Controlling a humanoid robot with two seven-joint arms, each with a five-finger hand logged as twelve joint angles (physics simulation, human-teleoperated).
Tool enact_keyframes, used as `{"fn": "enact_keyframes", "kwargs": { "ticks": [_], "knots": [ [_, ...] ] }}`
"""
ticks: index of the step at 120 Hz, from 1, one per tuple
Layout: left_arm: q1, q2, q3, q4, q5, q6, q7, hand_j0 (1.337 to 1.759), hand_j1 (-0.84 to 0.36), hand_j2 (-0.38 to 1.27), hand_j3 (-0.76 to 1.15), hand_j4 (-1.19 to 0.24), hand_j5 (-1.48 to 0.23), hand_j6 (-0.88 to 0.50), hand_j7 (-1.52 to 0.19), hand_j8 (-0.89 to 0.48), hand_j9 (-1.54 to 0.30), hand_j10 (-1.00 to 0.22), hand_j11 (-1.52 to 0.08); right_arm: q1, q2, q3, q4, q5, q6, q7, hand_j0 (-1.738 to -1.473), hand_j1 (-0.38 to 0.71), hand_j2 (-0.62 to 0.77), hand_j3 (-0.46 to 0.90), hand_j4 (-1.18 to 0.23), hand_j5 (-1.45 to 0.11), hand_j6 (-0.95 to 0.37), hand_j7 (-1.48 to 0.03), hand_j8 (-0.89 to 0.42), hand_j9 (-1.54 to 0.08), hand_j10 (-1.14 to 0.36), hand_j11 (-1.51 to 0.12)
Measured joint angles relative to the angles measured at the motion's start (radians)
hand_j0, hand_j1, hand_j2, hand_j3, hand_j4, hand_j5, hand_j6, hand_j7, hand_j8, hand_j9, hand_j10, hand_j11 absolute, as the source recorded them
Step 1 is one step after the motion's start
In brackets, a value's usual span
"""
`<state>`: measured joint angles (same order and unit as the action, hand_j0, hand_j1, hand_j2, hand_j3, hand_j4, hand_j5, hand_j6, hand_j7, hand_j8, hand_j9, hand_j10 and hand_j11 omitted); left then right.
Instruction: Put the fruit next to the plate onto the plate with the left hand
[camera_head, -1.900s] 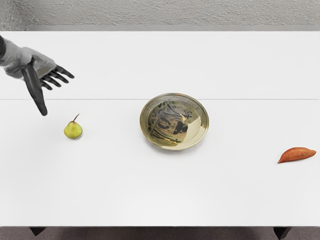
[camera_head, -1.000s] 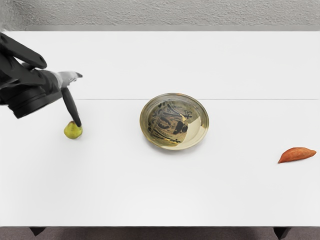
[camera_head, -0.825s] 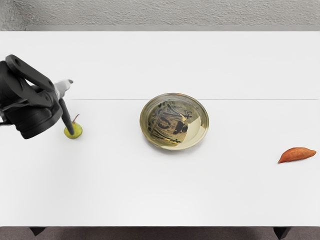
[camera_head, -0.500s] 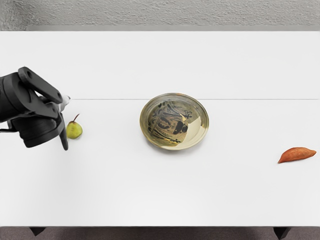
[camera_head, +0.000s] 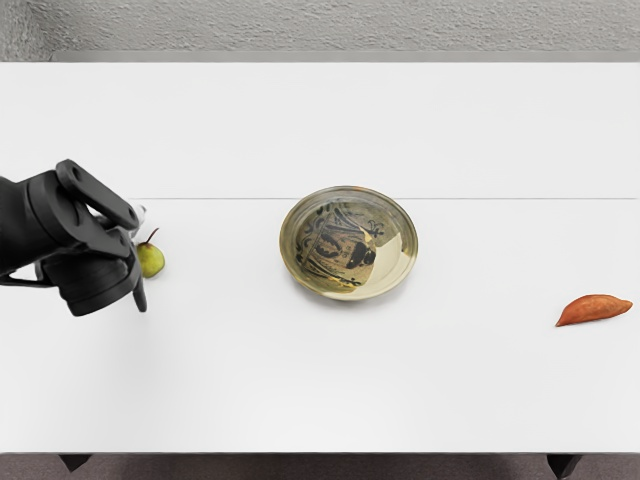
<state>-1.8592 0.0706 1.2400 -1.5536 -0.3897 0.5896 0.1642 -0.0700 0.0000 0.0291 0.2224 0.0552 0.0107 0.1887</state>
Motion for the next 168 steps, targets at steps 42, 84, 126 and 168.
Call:
{"fn": "enact_keyframes", "kwargs": {
  "ticks": [42, 84, 126, 168],
  "knots": [
    [0.035, 0.0, -0.009, 0.036, -0.005, 0.02, 0.0, 1.658, 0.27, 0.01, 0.0, -0.07, -0.08, -0.07, -0.08, -0.07, -0.08, -0.07, -0.08, 0.0, 0.0, 0.0, 0.0, 0.0, 0.0, 0.0, -1.658, -0.34, 0.0, 0.0, -0.01, -0.01, -0.01, -0.01, -0.01, -0.01, -0.01, -0.01],
    [0.051, -0.007, -0.042, 0.078, -0.003, 0.021, 0.0, 1.658, 0.2, 0.03, 0.0, -0.13, -0.17, -0.13, -0.17, -0.13, -0.17, -0.13, -0.17, 0.0, 0.0, 0.0, 0.0, 0.0, 0.0, 0.0, -1.658, -0.34, 0.0, 0.0, -0.01, -0.01, -0.01, -0.01, -0.01, -0.01, -0.01, -0.01],
    [0.068, -0.007, -0.043, 0.099, -0.006, 0.021, 0.0, 1.658, 0.12, 0.04, 0.0, -0.19, -0.24, -0.19, -0.24, -0.19, -0.24, -0.19, -0.24, 0.0, 0.0, 0.0, 0.0, 0.0, 0.0, 0.0, -1.658, -0.34, 0.0, 0.0, -0.01, -0.01, -0.01, -0.01, -0.01, -0.01, -0.01, -0.01],
    [0.068, -0.02, -0.043, 0.1, -0.009, 0.021, 0.0, 1.658, 0.07, 0.05, 0.0, -0.23, -0.3, -0.23, -0.3, -0.23, -0.3, -0.23, -0.3, 0.001, 0.0, 0.0, 0.0, 0.0, 0.0, 0.0, -1.658, -0.34, 0.0, 0.0, -0.01, -0.01, -0.01, -0.01, -0.01, -0.01, -0.01, -0.01]
  ]
}}
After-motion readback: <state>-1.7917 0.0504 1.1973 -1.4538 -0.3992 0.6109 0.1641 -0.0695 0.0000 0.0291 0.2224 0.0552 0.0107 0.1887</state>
